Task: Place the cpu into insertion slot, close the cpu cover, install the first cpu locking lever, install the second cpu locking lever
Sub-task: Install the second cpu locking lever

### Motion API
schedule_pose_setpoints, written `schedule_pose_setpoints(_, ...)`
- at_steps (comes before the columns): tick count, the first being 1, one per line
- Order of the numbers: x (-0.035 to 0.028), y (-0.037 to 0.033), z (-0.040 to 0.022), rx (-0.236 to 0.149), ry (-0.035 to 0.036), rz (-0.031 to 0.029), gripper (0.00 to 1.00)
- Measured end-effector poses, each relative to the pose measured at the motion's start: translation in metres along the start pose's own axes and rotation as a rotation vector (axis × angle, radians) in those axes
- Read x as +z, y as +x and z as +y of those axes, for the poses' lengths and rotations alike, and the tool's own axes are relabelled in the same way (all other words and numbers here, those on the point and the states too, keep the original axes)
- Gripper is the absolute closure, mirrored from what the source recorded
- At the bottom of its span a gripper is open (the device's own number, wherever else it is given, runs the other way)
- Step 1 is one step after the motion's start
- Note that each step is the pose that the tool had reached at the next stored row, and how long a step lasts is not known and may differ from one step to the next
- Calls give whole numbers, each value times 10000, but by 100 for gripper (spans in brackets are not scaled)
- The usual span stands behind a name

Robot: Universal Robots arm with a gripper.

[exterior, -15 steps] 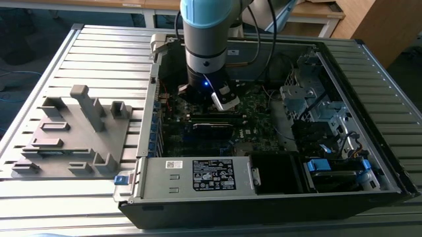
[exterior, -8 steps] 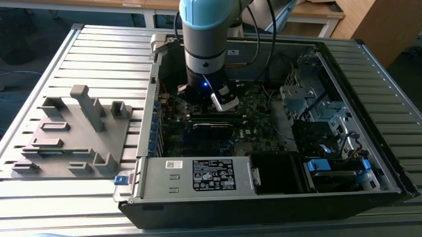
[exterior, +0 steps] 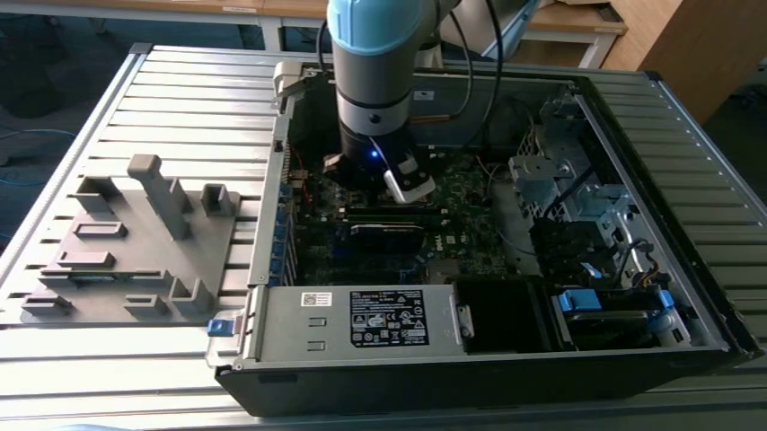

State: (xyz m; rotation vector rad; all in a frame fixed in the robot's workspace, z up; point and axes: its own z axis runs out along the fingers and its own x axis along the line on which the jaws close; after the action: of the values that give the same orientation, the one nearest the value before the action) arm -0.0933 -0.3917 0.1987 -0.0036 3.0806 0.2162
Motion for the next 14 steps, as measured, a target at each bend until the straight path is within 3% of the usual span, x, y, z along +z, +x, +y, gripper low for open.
schedule_pose_setpoints(10,-3,-31,-32,0,-17,-2,89)
schedule_pose_setpoints(14,-3,-24,-37,6,-140,-12,89)
